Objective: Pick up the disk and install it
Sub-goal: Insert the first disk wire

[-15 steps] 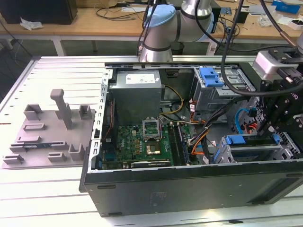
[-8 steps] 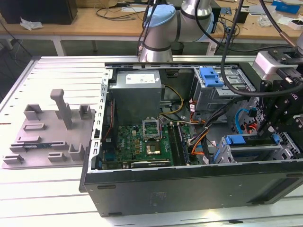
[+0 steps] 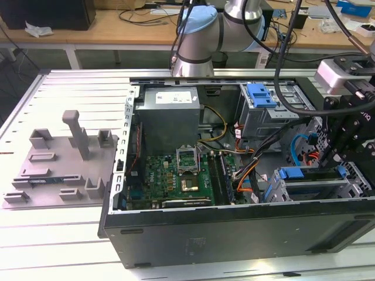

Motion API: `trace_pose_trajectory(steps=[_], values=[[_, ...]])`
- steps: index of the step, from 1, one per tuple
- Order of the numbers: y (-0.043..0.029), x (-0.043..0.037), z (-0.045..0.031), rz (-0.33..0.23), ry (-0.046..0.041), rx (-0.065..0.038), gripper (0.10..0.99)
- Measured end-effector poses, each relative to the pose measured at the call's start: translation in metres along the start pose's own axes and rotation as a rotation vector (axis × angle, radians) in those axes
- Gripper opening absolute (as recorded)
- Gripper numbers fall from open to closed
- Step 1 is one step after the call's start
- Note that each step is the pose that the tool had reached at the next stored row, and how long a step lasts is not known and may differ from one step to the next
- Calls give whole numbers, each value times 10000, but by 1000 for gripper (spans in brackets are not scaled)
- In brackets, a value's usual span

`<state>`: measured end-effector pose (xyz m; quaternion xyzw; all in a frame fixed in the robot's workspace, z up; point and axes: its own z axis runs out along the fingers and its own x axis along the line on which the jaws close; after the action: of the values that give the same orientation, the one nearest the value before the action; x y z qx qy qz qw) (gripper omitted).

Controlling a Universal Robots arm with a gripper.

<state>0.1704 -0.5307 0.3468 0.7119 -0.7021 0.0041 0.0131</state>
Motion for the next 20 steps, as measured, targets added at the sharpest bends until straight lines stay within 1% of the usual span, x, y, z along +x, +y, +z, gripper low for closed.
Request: trace_pose_trajectory(steps=[5,20], values=[[0,1,0,301,-4,-7,169],[0,17,3,328,-2,-8,169]])
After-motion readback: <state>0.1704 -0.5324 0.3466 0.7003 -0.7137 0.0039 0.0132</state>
